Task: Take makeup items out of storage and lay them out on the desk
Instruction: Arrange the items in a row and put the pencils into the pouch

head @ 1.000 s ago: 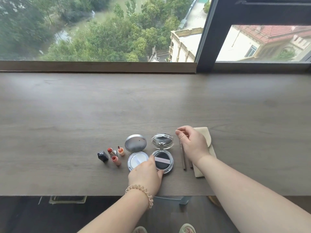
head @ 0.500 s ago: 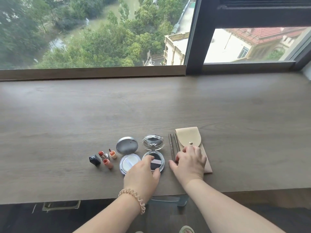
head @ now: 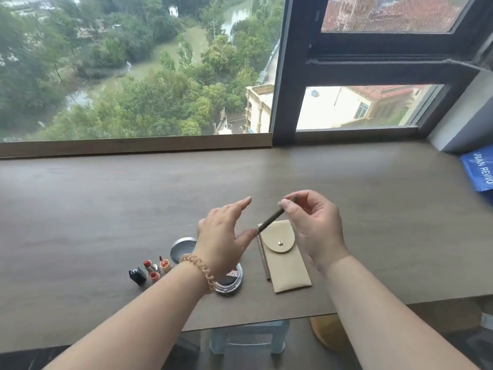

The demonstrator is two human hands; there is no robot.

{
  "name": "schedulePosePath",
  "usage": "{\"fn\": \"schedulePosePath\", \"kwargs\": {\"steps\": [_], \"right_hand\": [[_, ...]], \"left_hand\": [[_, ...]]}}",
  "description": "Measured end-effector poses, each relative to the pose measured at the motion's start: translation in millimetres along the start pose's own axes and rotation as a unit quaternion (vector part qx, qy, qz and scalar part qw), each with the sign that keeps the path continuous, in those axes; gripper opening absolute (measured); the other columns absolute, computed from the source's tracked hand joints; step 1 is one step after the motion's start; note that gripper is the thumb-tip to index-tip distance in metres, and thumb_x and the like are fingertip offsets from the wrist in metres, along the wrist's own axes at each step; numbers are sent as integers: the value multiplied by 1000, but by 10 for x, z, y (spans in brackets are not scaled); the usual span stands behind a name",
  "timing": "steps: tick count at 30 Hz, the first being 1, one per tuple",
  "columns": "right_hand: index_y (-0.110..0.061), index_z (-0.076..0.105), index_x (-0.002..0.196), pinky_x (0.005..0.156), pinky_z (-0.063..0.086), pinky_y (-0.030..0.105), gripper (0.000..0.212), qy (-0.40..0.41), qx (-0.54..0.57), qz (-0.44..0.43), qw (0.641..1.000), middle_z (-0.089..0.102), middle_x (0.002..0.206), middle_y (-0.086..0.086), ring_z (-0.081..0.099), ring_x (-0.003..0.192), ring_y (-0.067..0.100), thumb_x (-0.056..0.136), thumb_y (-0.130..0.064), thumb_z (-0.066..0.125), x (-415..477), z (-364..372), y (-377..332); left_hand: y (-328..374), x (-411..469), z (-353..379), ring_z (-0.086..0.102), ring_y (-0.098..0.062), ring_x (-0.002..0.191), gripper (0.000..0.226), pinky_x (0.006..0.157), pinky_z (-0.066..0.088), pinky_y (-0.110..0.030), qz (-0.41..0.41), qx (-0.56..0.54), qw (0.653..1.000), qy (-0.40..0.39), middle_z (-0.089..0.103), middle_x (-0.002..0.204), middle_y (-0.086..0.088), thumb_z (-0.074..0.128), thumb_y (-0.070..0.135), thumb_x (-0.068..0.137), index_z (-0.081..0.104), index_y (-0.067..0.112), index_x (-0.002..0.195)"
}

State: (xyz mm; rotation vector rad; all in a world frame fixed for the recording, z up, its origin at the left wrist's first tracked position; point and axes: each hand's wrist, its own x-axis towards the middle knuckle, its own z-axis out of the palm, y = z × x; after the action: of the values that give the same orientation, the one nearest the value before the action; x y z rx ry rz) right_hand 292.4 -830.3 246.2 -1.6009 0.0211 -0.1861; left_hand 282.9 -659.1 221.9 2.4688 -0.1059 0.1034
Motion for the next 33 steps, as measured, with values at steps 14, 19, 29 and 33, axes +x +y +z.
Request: {"fn": "schedulePosePath", "kwargs": {"steps": [14,19,29,33], "right_hand": [[-15,61,89,65,42,22,11,36,184,155,970,64,74,0,62,73,8,89,-25,59,-71,-63,-238],[-12,59,71,60,38,23,31,10,72,165,984,44,56,-2,41,57,10,92,-34,55,-79,-28,-241],[-15,57,66,44,26,25,37,291,94,274,912,45,59,-2,38,47,12,92,-41,50,369,-719,-125],[-18,64,78,55,35,19,28,269,17,188,944,54,69,-6,48,60,5,94,-37,50,478,-1249,-16]], "left_hand": [[480,-88,-92,48,-5,54,11,56,41,-13,-41,-392,908,-141,54,60,-1,59,6,88,65,0,81],[498,-87,-76,47,-1,52,19,54,39,-10,-43,-353,925,-131,55,53,13,56,12,91,64,9,74],[20,-315,-75,46,-11,57,32,61,39,-28,-94,-245,951,-161,52,52,9,55,40,84,64,19,62],[-568,-588,-184,52,-19,66,26,66,40,-28,-259,-329,908,-27,59,61,-5,54,20,94,70,6,78]]}}
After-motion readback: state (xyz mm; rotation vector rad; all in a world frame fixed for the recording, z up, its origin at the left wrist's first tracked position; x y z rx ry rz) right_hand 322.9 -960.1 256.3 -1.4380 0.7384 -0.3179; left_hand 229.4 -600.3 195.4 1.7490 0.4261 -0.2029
